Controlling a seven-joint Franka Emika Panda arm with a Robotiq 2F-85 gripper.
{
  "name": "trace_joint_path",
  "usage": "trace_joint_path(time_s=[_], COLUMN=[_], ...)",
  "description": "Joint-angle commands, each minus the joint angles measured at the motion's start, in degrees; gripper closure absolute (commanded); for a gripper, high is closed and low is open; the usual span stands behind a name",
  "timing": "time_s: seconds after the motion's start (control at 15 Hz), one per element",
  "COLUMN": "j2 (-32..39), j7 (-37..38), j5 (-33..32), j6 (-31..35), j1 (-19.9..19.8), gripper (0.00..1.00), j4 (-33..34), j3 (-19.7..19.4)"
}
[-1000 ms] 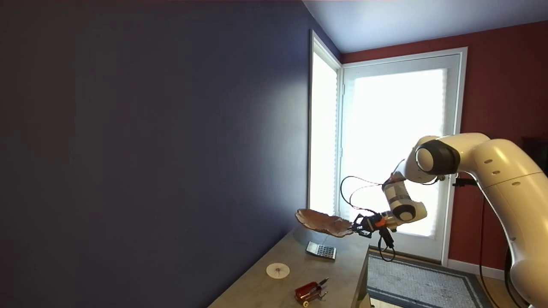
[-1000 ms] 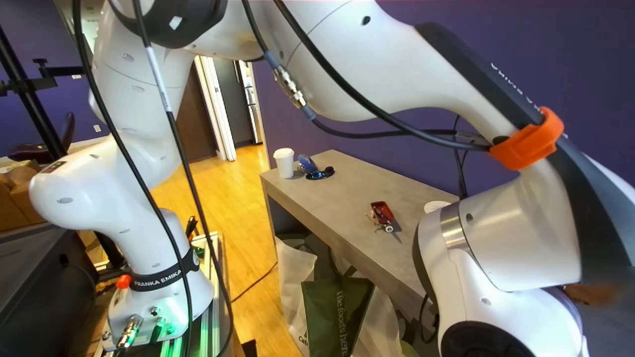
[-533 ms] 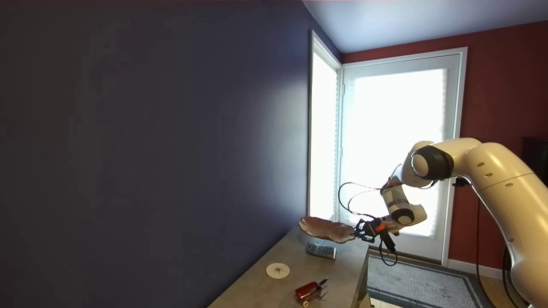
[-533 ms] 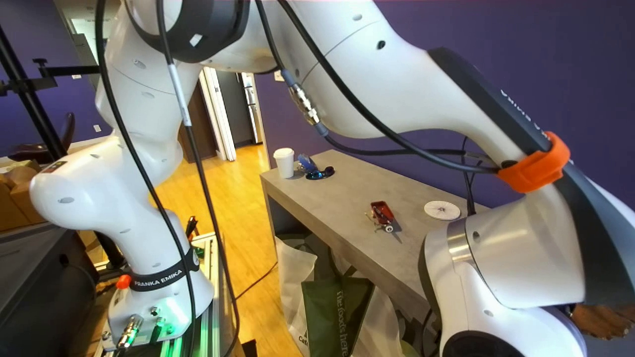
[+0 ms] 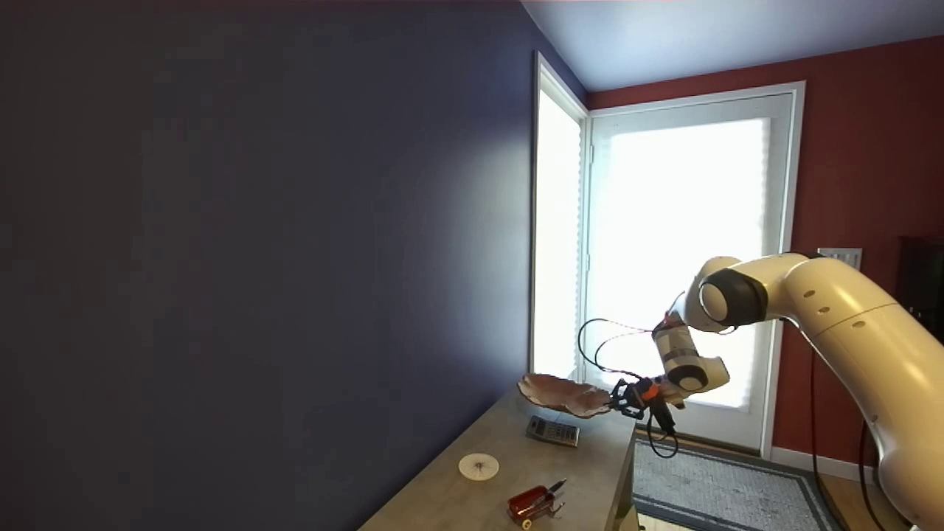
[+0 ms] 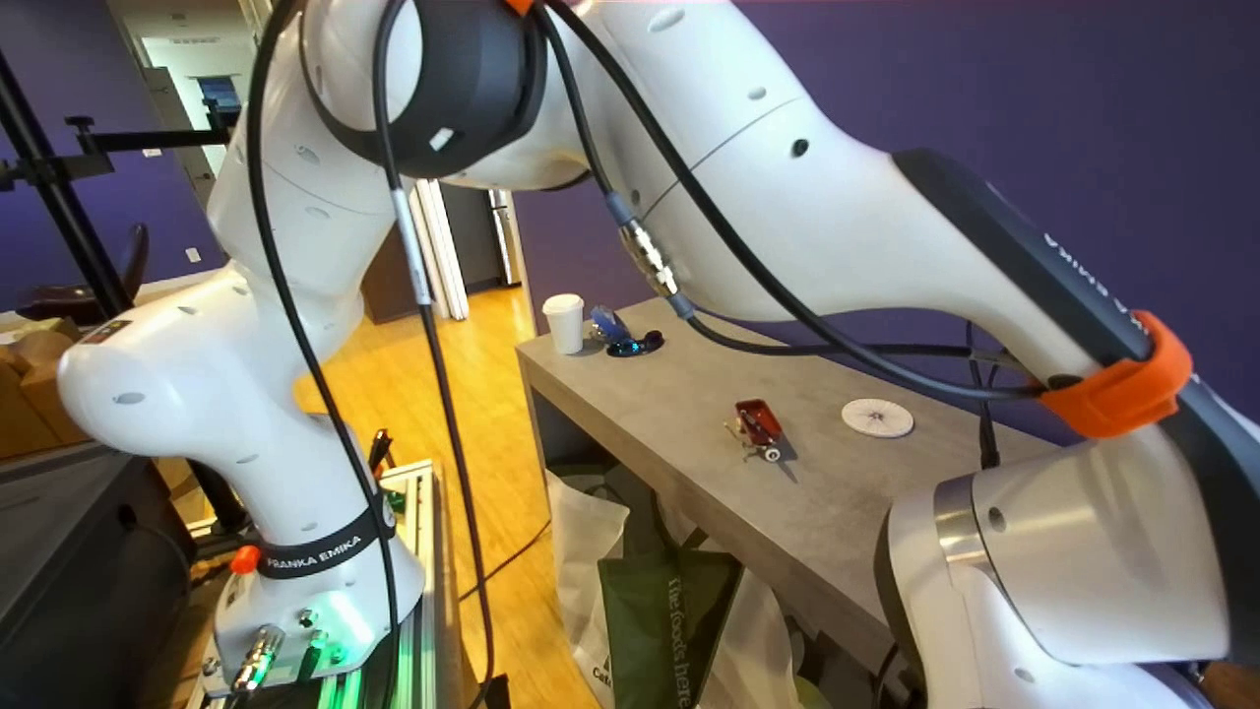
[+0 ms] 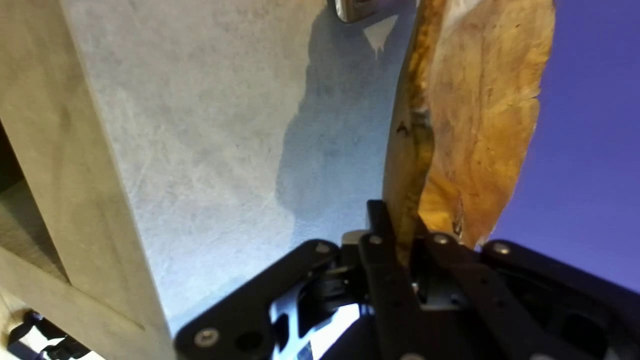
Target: Move the wooden tray to the right
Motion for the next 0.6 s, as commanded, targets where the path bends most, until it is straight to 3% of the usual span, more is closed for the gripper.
trace_joint_path(time_s=[0.0, 0.53], j2=[3.58, 8.04], j7=[1.12, -0.04], j5=[2.17, 0.83], j6=[-1.28, -0.85], j1=[-1.12, -1.3], gripper=[0.98, 0.98], j4=[5.46, 10.42], j3=[0.24, 0.15])
